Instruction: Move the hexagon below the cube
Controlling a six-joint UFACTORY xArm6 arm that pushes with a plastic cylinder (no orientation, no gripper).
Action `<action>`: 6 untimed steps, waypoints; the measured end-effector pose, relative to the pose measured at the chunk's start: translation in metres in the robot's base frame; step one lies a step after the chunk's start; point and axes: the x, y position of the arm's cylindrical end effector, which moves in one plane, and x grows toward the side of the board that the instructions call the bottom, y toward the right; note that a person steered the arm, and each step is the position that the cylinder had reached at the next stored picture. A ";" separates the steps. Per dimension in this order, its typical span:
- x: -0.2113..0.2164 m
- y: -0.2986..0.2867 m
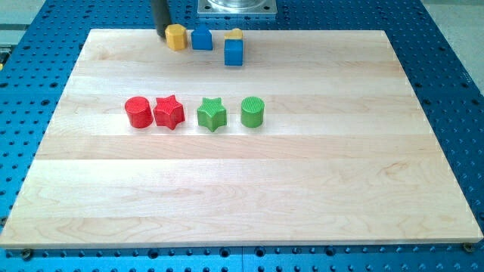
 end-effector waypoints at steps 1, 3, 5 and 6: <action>0.017 0.010; 0.074 0.005; 0.102 0.009; 0.120 0.031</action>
